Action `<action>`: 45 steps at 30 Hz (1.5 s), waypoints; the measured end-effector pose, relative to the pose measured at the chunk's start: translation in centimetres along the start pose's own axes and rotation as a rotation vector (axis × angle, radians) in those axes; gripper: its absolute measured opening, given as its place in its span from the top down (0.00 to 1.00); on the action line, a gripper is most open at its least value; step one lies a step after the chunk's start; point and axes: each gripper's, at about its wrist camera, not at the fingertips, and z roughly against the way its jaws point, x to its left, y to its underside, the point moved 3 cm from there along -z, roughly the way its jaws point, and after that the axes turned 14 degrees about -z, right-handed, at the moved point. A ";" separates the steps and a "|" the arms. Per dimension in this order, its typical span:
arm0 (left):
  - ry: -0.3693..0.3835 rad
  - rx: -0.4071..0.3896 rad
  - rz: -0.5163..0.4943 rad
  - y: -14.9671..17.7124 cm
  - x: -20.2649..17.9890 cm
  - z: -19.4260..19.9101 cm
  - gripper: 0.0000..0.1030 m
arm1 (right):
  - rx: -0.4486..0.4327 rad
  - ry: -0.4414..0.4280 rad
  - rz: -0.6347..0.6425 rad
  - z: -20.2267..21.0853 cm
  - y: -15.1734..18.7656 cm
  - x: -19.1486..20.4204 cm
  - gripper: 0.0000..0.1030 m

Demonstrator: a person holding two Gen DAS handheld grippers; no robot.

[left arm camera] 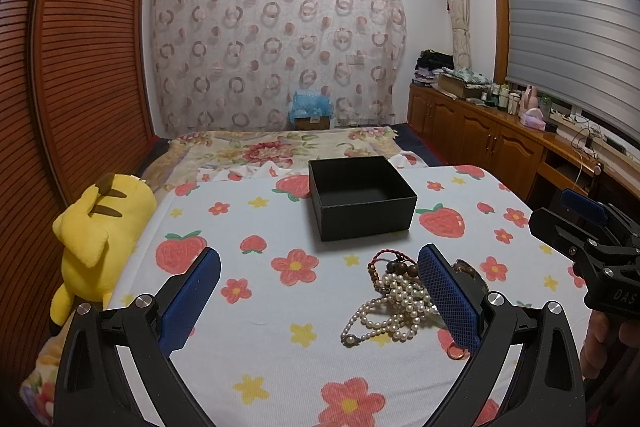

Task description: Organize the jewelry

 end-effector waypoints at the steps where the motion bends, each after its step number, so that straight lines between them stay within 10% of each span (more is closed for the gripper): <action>1: -0.001 0.000 0.000 0.1 0.0 0.0 0.07 | 0.000 0.001 0.001 0.0 0.0 0.1 0.02; 38: 0.036 0.049 0.008 -0.3 -1.7 -1.0 0.07 | 0.029 -0.011 0.031 -0.5 -0.2 1.6 0.03; 45: 0.087 0.093 -0.002 1.6 -1.7 -3.0 0.07 | 0.128 -0.041 0.051 -2.8 1.4 0.0 0.18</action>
